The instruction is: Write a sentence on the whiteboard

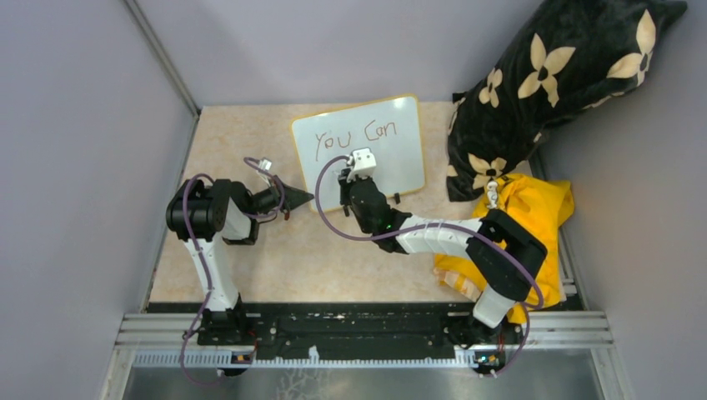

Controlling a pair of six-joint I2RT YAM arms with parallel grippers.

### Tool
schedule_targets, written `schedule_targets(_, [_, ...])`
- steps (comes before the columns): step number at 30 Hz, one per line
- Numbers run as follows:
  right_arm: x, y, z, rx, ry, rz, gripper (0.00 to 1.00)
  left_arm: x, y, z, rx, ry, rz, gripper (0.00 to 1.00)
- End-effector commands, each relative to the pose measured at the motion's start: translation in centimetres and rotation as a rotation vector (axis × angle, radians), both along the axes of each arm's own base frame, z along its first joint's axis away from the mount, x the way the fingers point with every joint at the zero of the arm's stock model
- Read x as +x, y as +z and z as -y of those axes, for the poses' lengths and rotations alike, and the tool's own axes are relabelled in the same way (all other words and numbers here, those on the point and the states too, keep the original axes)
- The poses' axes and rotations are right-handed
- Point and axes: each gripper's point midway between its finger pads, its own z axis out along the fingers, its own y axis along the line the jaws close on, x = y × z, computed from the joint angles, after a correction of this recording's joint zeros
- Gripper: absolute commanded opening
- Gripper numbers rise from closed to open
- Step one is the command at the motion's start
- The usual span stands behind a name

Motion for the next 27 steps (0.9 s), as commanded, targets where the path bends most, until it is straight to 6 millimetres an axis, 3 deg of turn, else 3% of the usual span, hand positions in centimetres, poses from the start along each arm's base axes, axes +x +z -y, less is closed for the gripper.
schedule_targets(1, [1.1, 1.6, -0.7, 0.053, -0.006, 0.022, 0.00, 0.0, 0.2, 0.1, -0.005, -0.005, 0.030, 0.00])
schedule_targets(27, [-0.2, -1.8, 0.8, 0.002, 0.000, -0.048, 0.00, 0.0, 0.2, 0.1, -0.006, -0.005, 0.024, 0.00])
